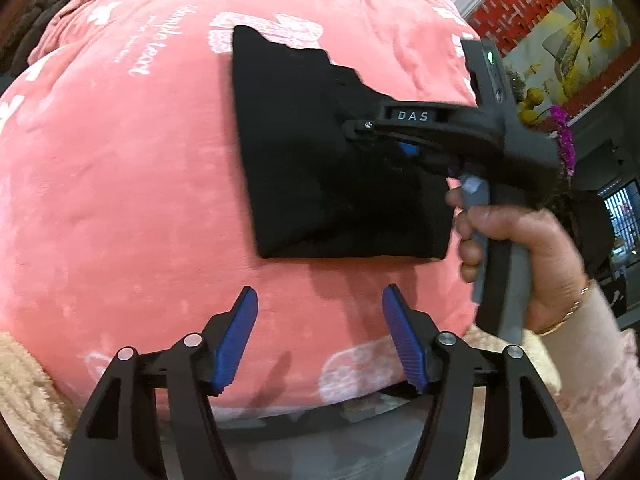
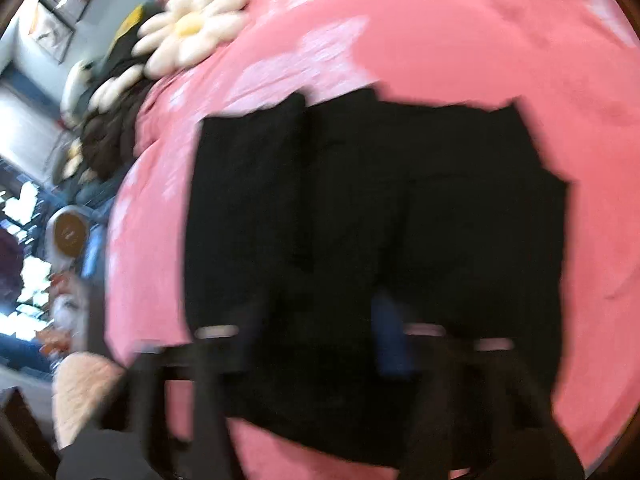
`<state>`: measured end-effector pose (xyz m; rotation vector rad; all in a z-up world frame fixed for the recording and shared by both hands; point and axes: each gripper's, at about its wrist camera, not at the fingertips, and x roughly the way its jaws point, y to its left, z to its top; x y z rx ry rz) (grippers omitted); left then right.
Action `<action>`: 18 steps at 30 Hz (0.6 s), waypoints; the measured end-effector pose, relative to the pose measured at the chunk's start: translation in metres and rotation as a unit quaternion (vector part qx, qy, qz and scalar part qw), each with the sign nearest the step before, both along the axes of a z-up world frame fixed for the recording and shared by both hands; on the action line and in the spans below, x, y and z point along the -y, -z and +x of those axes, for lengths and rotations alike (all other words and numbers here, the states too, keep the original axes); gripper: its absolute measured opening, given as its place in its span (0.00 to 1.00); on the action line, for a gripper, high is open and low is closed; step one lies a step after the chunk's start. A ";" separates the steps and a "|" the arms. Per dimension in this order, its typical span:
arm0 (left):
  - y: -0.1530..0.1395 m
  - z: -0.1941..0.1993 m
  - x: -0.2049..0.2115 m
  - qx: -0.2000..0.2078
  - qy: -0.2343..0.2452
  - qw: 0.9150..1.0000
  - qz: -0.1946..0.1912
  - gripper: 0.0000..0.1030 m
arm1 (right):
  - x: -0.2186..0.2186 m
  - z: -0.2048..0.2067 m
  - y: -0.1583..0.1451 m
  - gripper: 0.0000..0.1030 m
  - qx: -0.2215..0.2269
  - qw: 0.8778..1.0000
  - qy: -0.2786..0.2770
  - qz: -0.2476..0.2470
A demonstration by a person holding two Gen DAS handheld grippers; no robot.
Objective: Fold small clothes
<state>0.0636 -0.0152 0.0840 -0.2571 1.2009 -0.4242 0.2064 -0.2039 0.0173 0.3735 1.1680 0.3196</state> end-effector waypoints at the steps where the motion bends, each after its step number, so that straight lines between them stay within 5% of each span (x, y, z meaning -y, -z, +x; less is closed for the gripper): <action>1: 0.001 0.000 -0.003 -0.001 -0.001 1.000 0.000 0.60 | -0.002 -0.001 -0.012 0.10 0.017 1.000 -0.004 0.007; 5: -0.003 0.004 -0.006 0.000 -0.009 1.000 -0.013 0.60 | 0.023 -0.023 -0.078 0.10 0.107 0.993 0.027 0.030; 7: -0.003 0.007 -0.005 0.004 -0.007 1.000 -0.017 0.60 | 0.047 -0.041 -0.088 0.10 0.120 0.990 0.066 0.011; 9: -0.002 0.009 0.001 0.004 -0.002 1.000 -0.019 0.61 | 0.067 -0.055 -0.065 0.11 0.099 0.989 0.095 -0.052; 12: 0.006 0.012 0.013 -0.006 0.007 1.000 -0.023 0.61 | 0.084 -0.058 0.021 0.16 -0.025 0.992 0.084 -0.091; 14: 0.008 0.014 0.020 -0.013 0.008 1.000 -0.022 0.61 | 0.095 -0.069 0.023 0.20 -0.015 0.993 0.109 -0.037; 18: 0.003 0.016 0.035 -0.006 0.016 1.000 -0.026 0.62 | 0.104 -0.067 0.001 0.30 0.018 0.992 0.127 -0.012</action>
